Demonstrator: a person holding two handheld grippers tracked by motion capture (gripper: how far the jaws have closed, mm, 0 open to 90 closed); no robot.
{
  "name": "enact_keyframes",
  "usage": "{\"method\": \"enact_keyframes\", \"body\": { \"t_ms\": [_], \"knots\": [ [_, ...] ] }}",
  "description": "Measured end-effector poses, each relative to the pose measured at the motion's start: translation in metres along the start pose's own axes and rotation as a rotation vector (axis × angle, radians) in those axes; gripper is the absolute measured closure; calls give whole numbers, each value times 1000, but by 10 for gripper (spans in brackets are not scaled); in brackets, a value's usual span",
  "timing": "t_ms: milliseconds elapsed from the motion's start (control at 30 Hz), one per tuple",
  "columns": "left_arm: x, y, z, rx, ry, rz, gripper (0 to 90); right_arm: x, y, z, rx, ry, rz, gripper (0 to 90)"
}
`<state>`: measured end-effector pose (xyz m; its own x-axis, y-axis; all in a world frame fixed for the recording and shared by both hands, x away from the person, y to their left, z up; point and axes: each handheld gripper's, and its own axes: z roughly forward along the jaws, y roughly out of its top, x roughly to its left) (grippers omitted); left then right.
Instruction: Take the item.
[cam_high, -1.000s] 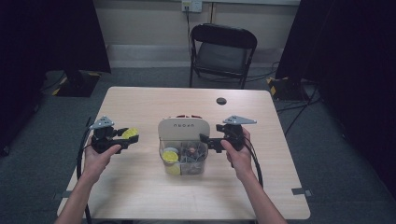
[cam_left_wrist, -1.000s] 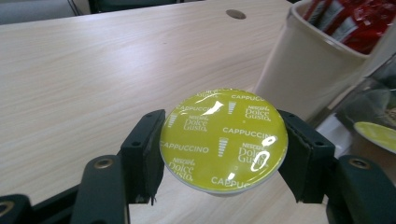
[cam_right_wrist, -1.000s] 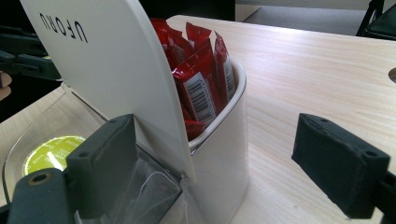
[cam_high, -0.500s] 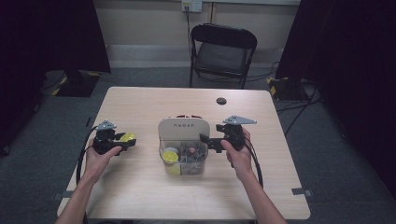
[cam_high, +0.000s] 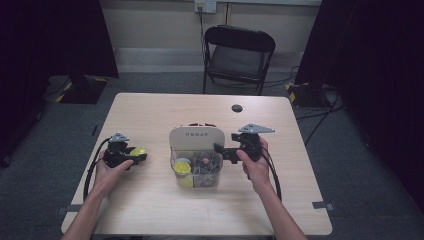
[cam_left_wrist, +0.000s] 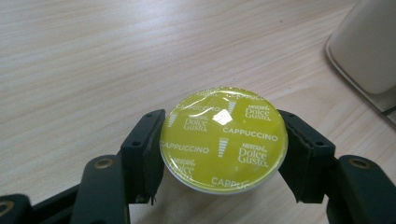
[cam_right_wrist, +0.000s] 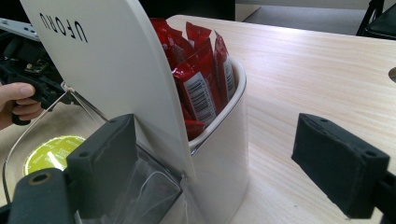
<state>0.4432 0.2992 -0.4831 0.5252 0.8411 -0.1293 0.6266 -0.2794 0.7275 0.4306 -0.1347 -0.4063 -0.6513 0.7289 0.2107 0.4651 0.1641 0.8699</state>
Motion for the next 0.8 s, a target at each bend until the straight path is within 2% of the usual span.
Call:
{"method": "enact_keyframes", "body": {
  "t_ms": [200, 533, 733, 800],
  "knots": [
    [0, -1, 4, -3, 13, 0, 381, 0, 0, 1, 5, 2, 2, 132],
    [2, -2, 4, -9, 0, -19, 373, 0, 0, 2, 11, 6, 0, 129],
    [2, -4, 3, -9, 0, -22, 286, 0, 1, 2, 10, 12, 4, 132],
    [3, -4, 3, -24, -3, -33, 230, 0, 1, 2, 9, 13, 4, 132]
  ]
}}
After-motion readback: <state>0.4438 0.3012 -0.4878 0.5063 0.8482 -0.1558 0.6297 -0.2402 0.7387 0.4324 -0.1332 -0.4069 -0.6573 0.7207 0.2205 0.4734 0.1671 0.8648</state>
